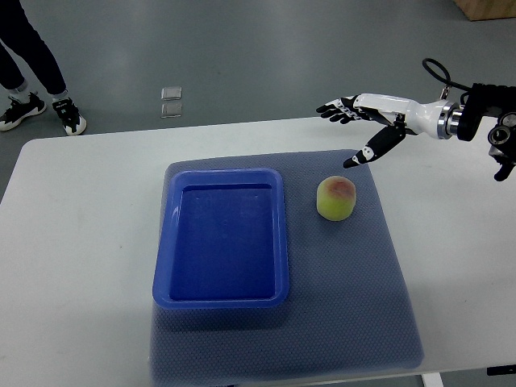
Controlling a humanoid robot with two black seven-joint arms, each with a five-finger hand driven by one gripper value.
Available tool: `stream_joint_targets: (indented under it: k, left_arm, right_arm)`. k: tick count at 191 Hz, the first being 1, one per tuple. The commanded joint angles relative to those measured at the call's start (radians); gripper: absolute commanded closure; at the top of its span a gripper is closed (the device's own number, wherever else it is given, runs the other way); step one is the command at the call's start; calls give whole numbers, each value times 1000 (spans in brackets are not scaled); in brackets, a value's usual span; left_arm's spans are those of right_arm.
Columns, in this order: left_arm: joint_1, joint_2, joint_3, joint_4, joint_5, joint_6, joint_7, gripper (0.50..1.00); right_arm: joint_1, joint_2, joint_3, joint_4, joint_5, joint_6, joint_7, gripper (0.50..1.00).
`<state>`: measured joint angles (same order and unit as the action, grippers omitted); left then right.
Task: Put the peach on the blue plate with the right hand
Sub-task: 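Lower the right hand over the peach and close fingers around it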
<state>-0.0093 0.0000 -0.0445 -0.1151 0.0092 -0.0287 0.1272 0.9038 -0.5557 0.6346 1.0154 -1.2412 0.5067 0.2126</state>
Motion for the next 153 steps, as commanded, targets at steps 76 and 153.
stream_joint_targets:
  k: [76,153]
  left_arm:
    - [0,0,0,0,0,0,0,500]
    - [0,0,0,0,0,0,0,500]
  right_arm:
    - [236,30,-337,-14,-146,87,1,572]
    - [230,59,-432,-64,-224,19,1,572]
